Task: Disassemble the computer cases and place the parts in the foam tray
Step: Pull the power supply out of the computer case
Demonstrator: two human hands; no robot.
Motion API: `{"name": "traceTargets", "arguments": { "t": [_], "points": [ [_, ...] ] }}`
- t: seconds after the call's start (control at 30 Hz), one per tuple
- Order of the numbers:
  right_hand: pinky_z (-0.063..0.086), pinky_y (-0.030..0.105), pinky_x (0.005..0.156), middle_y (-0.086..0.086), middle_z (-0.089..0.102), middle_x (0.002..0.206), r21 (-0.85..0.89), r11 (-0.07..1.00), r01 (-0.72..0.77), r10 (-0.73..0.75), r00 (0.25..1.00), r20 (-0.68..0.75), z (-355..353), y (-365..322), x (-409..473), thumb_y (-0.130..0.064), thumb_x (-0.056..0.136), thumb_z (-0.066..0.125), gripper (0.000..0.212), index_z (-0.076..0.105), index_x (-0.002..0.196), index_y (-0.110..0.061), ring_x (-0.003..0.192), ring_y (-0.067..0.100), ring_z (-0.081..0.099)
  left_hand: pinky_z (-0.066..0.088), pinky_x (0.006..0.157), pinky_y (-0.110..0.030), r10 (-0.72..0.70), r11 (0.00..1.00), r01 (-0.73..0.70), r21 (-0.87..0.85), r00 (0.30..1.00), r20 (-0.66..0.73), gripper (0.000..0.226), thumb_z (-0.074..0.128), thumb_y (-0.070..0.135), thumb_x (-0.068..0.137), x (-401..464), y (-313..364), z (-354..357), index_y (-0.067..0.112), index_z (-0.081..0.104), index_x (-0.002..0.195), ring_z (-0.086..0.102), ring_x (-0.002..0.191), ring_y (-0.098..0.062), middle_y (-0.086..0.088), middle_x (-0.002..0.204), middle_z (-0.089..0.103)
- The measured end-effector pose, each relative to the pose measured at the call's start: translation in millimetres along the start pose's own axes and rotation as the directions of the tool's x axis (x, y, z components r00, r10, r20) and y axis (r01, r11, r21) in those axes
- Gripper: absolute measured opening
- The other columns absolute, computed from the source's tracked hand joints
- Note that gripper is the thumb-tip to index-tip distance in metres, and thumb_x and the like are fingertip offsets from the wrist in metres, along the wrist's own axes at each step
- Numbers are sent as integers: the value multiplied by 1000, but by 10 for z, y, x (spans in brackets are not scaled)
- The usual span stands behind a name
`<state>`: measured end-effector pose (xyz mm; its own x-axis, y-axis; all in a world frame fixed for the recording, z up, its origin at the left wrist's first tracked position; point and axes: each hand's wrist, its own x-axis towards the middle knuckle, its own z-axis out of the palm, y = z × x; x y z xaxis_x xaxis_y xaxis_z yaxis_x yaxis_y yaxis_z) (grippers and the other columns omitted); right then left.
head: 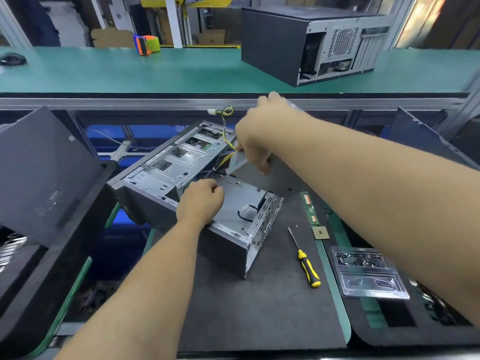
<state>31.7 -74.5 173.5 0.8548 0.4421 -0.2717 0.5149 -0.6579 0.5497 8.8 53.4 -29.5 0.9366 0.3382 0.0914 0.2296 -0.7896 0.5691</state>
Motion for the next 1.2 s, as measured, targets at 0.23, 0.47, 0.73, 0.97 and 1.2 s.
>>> {"name": "traceTargets", "arguments": {
  "t": [0.23, 0.47, 0.73, 0.97, 1.2],
  "points": [
    [46, 43, 103, -4, 49, 147, 52, 997, 49, -63, 942, 331, 358, 93, -91, -59, 73, 80, 89, 38, 150, -43, 108, 26, 63, 48, 61, -34, 15, 1000, -15, -13, 1000, 18, 24, 47, 24, 85, 0, 0, 8, 11, 58, 68, 59, 73, -31, -8, 74, 62],
    [43, 46, 106, -7, 39, 154, 168, 982, 87, -136, 943, 304, 753, 93, -278, -59, 77, 76, 89, 34, 153, -39, 130, 27, 49, 35, 57, -36, -3, 995, -6, -96, 996, -93, 25, 41, 19, 89, -25, -24, 25, 12, 43, 65, 42, 63, -26, -5, 65, 48],
    [26, 55, 109, 12, 36, 147, 184, 983, -10, -35, 972, 234, 1052, 3, -464, -64, 69, 80, 98, 25, 149, -50, 137, 43, 30, 35, 65, -36, -47, 982, 5, -188, 974, -219, 26, 40, 16, 98, -8, -92, 67, 13, 59, 80, 48, 68, -20, 2, 71, 56],
    [29, 55, 106, 13, 36, 150, 230, 973, -14, -43, 970, 241, 1126, -71, -524, -66, 69, 78, 94, 31, 148, -49, 135, 41, 34, 46, 69, -42, -92, 958, 29, -286, 973, -210, 33, 32, 31, 90, 2, -90, 49, 14, 59, 79, 54, 76, -31, -9, 78, 61],
    [31, 55, 106, 12, 40, 146, 241, 971, -1, -61, 966, 251, 1097, -73, -569, -61, 71, 80, 91, 35, 148, -44, 132, 39, 36, 56, 82, -45, -169, 942, 151, -298, 985, -34, 27, 42, 13, 91, 355, -220, -254, 11, 67, 80, 65, 84, -33, -11, 80, 71]
  ]
}}
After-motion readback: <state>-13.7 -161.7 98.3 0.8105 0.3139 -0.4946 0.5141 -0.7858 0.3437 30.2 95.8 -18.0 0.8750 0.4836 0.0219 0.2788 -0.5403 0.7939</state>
